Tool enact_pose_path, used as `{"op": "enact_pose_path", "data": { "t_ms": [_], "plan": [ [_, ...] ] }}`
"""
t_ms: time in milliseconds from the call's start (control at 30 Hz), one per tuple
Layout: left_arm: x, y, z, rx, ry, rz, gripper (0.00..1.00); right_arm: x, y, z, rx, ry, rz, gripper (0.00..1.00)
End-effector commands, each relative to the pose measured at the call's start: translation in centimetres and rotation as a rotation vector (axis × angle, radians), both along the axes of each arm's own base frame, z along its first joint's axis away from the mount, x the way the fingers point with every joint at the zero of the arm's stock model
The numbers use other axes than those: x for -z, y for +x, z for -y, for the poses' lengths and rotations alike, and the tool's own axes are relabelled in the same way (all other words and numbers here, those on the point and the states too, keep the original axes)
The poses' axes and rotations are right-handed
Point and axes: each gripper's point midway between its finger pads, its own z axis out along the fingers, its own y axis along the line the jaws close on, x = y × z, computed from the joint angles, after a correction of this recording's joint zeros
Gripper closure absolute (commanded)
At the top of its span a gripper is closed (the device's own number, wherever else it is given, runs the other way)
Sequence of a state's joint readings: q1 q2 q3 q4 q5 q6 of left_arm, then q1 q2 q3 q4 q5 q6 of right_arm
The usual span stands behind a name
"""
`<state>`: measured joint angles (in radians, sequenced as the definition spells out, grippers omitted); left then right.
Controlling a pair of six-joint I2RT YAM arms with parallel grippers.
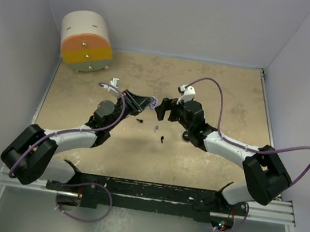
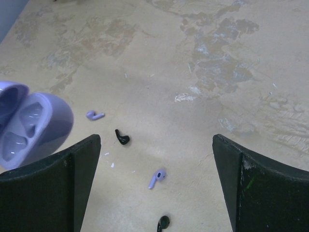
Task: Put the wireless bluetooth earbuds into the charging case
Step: Open the charging case, then pick up the earbud from the center of the board.
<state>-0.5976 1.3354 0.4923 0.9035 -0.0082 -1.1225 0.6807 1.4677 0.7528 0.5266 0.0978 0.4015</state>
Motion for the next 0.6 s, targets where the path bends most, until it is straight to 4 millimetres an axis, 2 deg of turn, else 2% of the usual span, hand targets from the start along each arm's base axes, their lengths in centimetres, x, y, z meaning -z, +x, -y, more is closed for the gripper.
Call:
{"op": "enact_pose_path", "data": {
  "t_ms": [0,200,267,400,467,500,567],
  "plan": [
    [-3.0,0.1,-1.3,-0.047,-0.058,0.064,1.00,-1.5,0.2,0.5,0.045,0.038,0.034,0.00],
    [-1.7,0.9,-2.7,-0.101,-0.024,0.030,1.00,-2.1,-0.6,2.5,0.109,0.048,0.046,0.00],
    [-1.2,1.1,-3.1,-0.115,-0.020,0.018,1.00,-3.4,-0.5,3.4,0.143,0.046,0.086,0.00],
    [0.1,1.4,-4.5,-0.149,-0.030,-0.012,1.00,-4.6,-1.6,4.4,0.158,0.048,0.085,0.01],
    [0.5,1.5,-5.3,-0.161,-0.054,-0.020,1.00,-4.7,-2.7,3.8,0.098,0.084,0.078,0.00],
    [0.6,1.5,-5.8,-0.164,-0.070,-0.022,1.00,-5.1,-2.7,3.6,0.075,0.109,0.097,0.00],
    [0.8,1.7,-6.7,-0.167,-0.106,-0.026,1.00,-5.1,-1.9,3.3,0.081,0.126,0.079,0.07]
  ]
}}
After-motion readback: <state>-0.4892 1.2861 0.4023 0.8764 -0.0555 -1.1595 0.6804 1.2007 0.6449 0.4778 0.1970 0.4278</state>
